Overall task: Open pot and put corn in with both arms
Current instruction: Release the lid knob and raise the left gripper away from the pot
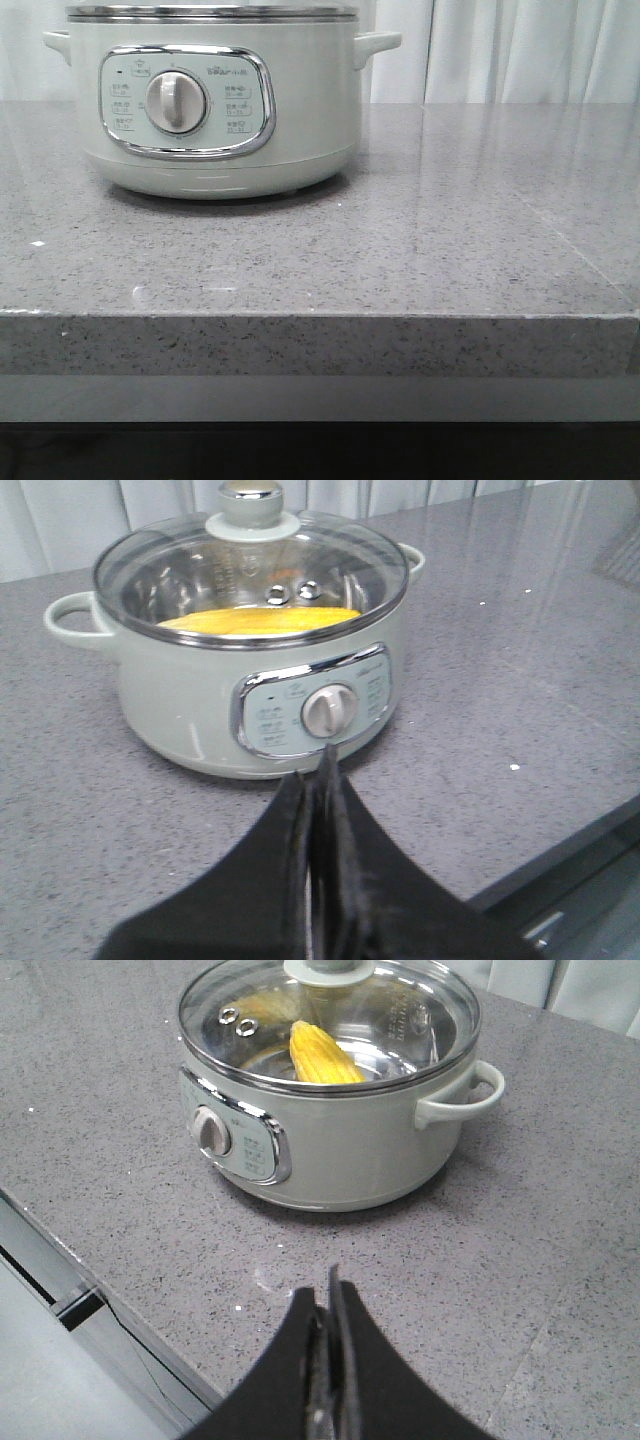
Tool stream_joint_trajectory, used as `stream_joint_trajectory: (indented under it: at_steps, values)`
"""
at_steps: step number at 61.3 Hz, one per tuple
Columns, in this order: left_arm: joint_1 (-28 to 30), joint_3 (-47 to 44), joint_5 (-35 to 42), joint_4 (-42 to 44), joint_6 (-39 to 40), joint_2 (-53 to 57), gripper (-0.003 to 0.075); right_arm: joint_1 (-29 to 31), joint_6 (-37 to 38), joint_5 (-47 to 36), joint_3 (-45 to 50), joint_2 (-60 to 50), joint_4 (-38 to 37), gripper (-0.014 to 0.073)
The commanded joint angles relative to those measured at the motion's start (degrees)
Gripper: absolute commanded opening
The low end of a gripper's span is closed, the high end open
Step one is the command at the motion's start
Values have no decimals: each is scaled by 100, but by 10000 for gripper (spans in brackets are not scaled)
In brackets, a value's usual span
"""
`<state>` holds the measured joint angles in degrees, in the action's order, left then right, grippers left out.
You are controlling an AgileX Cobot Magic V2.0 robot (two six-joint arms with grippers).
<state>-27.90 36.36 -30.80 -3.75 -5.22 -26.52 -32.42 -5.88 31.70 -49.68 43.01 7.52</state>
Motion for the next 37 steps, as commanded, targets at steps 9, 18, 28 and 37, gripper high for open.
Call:
stream_joint_trajectory:
  at_steps: [9, 18, 28, 37]
  values:
    - [1027, -1201, 1850, 17, 9, 859, -20, 28, 7, -382, -155, -60, 48, -68]
    - [1675, -2136, 2441, -48, 9, 1666, -20, 28, 7, -382, -155, -60, 48, -68]
    - [2029, -2790, 2497, -189, 9, 2370, -20, 28, 7, -382, -155, -60, 48, -68]
    - [2140, -3305, 2999, -454, 9, 2685, -20, 28, 7, -382, -155, -60, 48, -68]
